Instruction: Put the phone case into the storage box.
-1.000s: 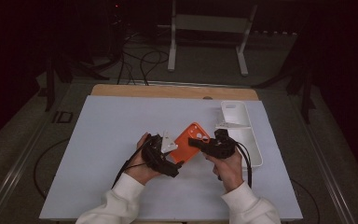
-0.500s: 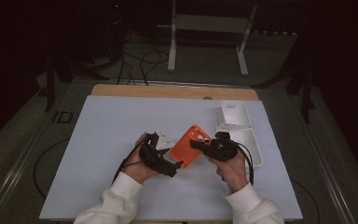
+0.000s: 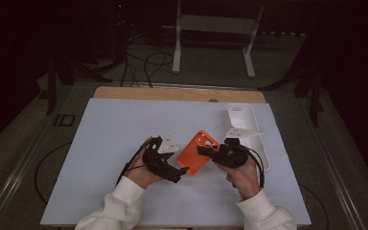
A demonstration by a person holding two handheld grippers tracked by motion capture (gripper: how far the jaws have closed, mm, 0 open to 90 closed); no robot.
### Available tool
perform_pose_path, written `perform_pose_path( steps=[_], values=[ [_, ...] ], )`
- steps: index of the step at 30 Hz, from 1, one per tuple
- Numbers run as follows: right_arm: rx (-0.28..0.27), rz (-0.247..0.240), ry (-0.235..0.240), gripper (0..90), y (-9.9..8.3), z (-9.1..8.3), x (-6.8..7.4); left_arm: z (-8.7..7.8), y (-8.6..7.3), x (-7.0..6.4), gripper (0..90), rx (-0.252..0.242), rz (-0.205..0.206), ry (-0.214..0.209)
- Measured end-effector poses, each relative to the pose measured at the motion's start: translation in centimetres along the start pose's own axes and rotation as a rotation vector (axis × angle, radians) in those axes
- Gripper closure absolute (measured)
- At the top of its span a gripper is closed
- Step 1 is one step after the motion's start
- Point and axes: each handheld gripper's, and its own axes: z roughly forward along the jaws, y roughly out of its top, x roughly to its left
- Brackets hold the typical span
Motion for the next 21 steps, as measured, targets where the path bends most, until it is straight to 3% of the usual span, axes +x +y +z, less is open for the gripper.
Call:
perform_pose_path(
  steps=[21],
  values=[
    [0.014,-0.104,0.090,84.6,0.15,0.19,1.01,0.21,-0.06,-0.22,7.0,-0.016,0.019,-0.091]
  ],
)
